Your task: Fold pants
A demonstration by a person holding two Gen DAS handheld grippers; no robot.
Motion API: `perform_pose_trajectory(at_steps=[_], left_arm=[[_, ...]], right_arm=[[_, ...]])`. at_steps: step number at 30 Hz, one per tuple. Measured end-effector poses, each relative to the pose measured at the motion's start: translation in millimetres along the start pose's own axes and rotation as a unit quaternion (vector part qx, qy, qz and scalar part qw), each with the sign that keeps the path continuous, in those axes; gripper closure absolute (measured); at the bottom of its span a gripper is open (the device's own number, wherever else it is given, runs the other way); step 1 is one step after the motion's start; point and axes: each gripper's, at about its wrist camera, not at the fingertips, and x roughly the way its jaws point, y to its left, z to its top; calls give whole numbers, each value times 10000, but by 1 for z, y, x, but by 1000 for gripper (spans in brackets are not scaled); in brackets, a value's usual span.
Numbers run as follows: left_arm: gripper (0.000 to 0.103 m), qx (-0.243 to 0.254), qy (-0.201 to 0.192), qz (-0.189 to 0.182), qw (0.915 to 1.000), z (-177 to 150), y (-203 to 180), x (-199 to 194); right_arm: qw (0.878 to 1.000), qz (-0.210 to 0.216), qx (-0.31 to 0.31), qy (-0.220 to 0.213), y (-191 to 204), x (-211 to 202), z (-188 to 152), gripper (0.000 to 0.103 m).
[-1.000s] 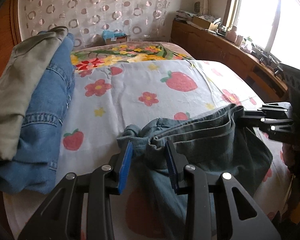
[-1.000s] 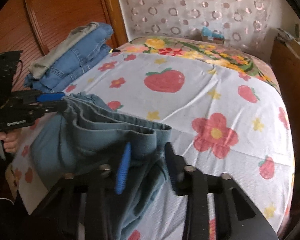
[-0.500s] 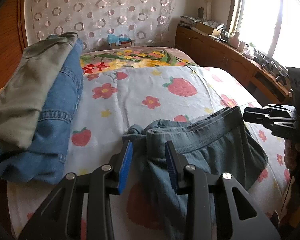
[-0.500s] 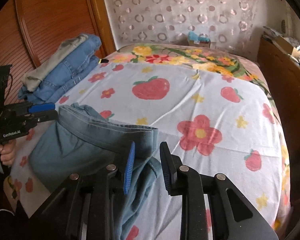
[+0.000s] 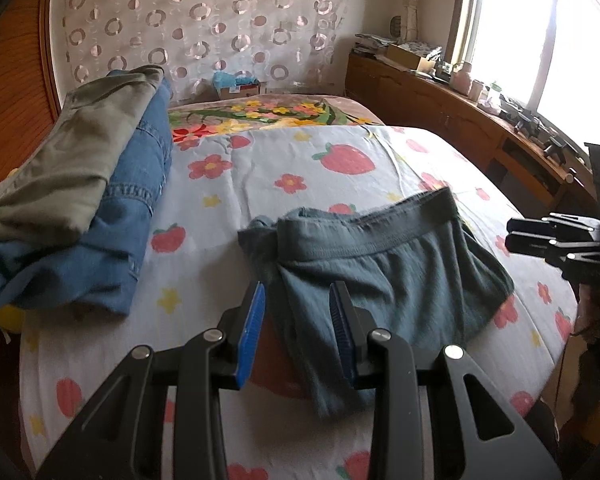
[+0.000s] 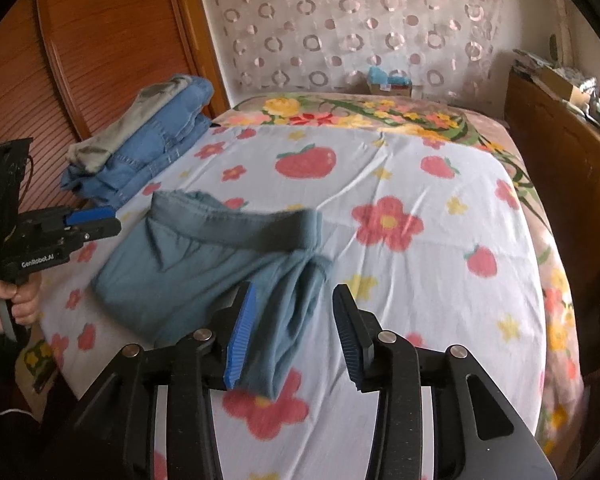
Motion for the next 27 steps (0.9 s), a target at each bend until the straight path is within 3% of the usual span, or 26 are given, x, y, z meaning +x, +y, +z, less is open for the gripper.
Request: perform_pose_trajectory(at_steps=[12,19,22,24,27], left_arm=[[71,173,93,-279,9994,-24,-14,-12],[71,208,365,-241,9988,-33,-19,5],[71,148,413,-233,9988,-35,-16,9],[70,138,424,-195,9988,-36,-16,11],[69,78,443,-150,9989,-36,-15,13]], right_arm=[[9995,123,100,280,12,2,-31,63],[9985,193,99,500,16,14,-35,64],[9981,291,102,534,16,15,-36,79],[9976,419,114,531,15,15,-36,96],[9975,493,60,498,15,10,-36,101]])
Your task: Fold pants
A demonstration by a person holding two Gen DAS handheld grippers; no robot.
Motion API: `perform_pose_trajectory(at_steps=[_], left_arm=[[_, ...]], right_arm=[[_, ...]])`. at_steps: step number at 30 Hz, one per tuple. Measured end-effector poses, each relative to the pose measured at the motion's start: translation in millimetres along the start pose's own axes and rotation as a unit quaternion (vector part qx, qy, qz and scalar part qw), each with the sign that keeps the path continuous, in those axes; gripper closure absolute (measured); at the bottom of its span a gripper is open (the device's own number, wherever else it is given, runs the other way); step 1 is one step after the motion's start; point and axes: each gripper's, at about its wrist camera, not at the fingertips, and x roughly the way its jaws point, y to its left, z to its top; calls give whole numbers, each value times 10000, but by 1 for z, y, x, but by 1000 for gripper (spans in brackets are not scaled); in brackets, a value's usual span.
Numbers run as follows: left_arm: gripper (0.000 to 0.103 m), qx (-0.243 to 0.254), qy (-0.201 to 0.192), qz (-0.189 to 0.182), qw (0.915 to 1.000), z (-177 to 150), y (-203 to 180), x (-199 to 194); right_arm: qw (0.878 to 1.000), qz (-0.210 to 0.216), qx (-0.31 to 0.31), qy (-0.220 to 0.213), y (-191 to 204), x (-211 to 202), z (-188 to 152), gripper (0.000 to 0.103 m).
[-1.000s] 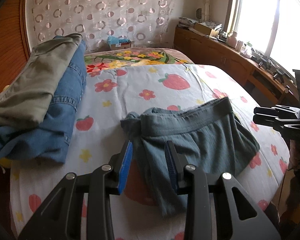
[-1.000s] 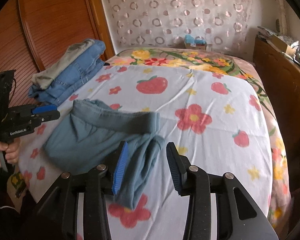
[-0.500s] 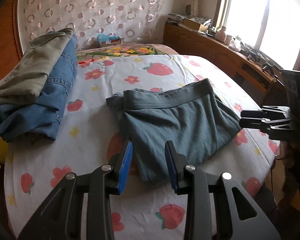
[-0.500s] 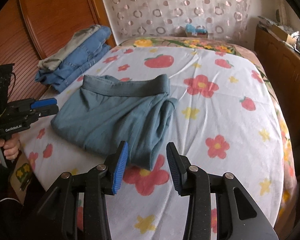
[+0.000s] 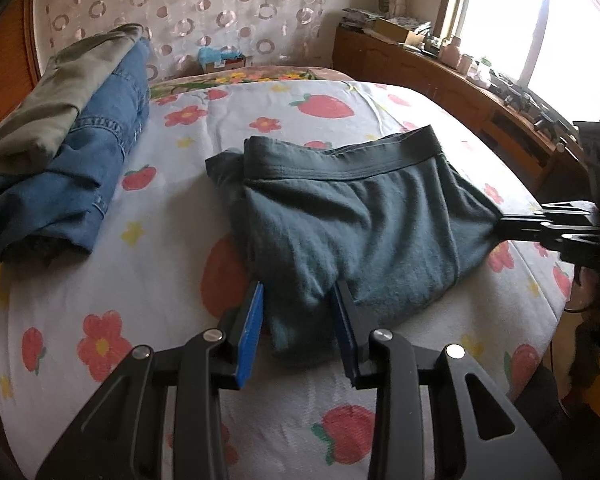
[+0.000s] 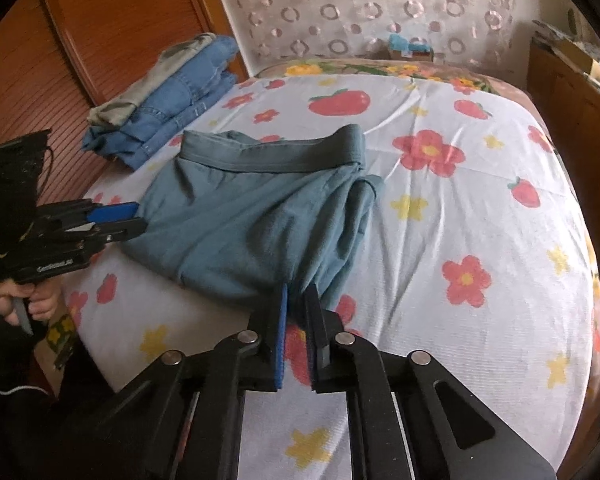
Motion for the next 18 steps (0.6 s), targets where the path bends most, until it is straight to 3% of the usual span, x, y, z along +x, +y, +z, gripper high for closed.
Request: perform_pose_trajectory(at_steps=[7,10,13,18], left_arm=[[69,-4,-36,28,10000,-1,2,2],[69,-46,-43,-10,10000,-1,4,2],[69,-67,-53,-12,10000,-2,4,1],[69,-104,-65,-28,9999,0,3,-1]], right_arm=[[9994,-306,32,-183,-13,-21,-4,103],[9976,-682,50,-126,-23,-17,-9,103],[9973,-625,326,-206,-36,-20,-12,103],[9973,-554,281,-398,-29,-28,-7,103]])
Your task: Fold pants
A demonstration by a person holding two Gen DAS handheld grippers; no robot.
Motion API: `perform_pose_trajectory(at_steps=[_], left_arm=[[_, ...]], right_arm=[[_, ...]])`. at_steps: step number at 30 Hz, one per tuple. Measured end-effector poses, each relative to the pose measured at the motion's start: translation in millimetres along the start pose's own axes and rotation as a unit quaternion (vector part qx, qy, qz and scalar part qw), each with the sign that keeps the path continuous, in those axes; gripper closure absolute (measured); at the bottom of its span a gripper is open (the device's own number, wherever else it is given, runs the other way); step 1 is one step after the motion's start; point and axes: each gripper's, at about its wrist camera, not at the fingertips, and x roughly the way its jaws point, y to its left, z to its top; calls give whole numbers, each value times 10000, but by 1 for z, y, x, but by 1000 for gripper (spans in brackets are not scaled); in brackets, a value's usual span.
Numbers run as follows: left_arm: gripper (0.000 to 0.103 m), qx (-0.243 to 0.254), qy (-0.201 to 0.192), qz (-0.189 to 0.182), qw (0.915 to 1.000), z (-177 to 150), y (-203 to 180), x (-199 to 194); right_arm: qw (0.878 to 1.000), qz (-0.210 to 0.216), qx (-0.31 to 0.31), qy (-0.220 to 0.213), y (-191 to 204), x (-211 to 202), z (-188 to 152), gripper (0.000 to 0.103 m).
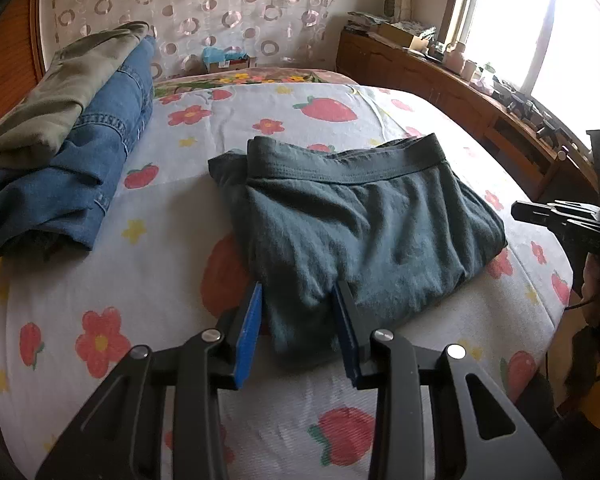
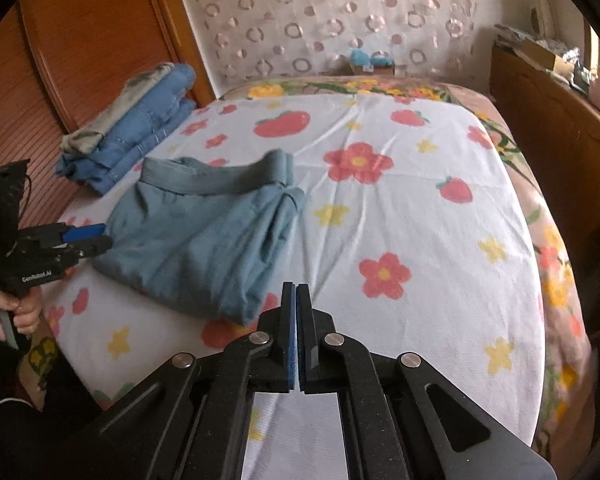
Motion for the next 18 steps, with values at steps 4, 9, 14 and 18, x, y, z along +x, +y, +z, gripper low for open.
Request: perform_pose_trajectory(at_steps=[4,9,14,18], left_arm=[[69,36,-80,-3,10000,6,-1,-5],[68,93,-150,143,9997,18,-1,-5],[68,21,-137,235,9996,33,5,-3],[68,1,-152,328,9993,45,10,-1]], right_arm=[[9999,20,-63,-108,9,0,12,90],[9998,102,-119,-111,16,10,26,52],[9999,135,-72,29,17,23,36,46],[9998,91,-119,158,17,30,42,45]])
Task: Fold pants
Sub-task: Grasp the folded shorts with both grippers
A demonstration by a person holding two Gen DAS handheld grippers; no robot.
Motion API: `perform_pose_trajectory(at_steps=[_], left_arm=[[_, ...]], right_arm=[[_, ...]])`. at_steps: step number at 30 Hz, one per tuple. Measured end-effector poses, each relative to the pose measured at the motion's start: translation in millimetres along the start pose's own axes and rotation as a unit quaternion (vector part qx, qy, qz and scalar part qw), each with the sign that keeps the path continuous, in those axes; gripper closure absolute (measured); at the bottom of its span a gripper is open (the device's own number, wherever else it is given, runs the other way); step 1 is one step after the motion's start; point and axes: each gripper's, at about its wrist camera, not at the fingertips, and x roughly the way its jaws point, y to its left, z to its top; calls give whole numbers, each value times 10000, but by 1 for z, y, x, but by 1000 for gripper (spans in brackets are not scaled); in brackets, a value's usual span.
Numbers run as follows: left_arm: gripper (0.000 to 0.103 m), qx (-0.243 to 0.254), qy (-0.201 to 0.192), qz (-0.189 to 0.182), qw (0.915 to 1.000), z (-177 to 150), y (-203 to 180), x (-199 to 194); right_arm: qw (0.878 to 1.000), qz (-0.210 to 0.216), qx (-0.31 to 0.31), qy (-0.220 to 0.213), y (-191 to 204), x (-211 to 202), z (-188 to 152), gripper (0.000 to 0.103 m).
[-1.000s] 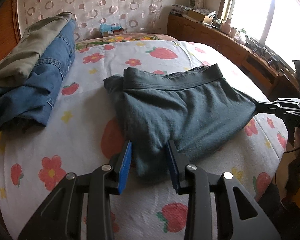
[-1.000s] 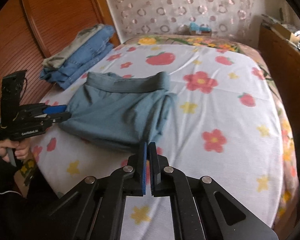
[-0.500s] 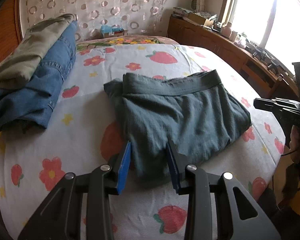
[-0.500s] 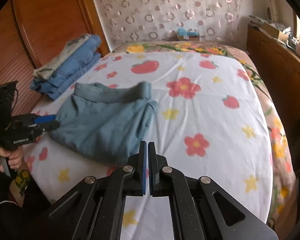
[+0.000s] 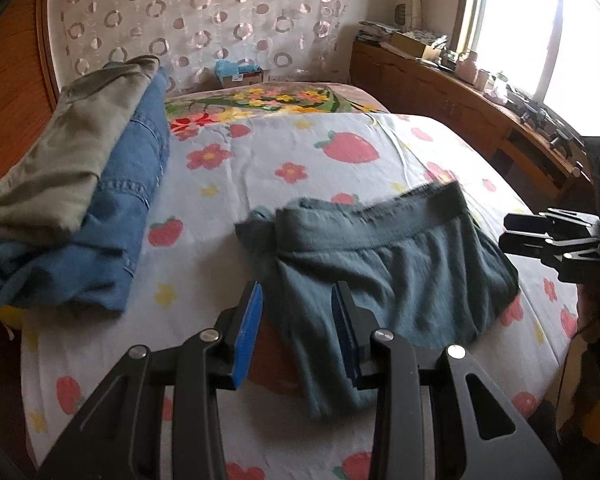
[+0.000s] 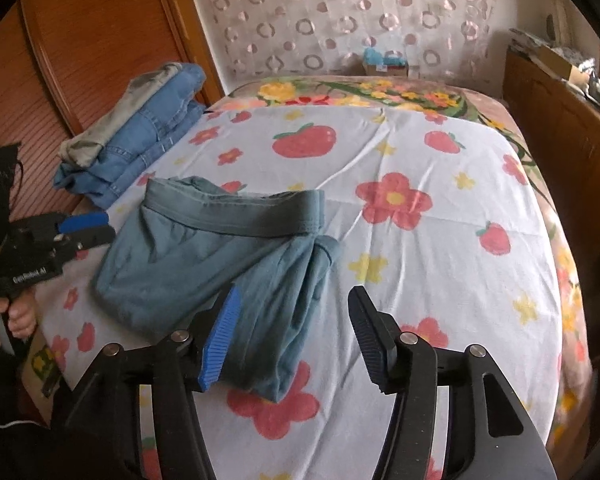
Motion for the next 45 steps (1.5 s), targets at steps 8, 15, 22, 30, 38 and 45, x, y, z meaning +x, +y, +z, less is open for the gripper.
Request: perform_pose_trajectory(at_steps=[8,15,22,30,38,45], left_arm=[[68,21,88,-42,10000,18,7,20],[68,-11,210,-98,9997,21,11,39],[68,-120,242,-208,9994,12,16,48],[49,-117,36,-40,9999,5,18,49],[48,-126,155,15,9998,9,17,51],[48,-146,331,-63,9993,24,16,55]], right_arm=[[9996,24,249,137,-15,18,17,45],[9992,80,172,363,-13,38,20,45],[9990,35,-84,441,-6,50,21,49],[9989,-106,-421,200,7,53,12,57],[9991,-85,-407,59,6,52,9,57],[9992,-79,-398,61,5,52,8,57]])
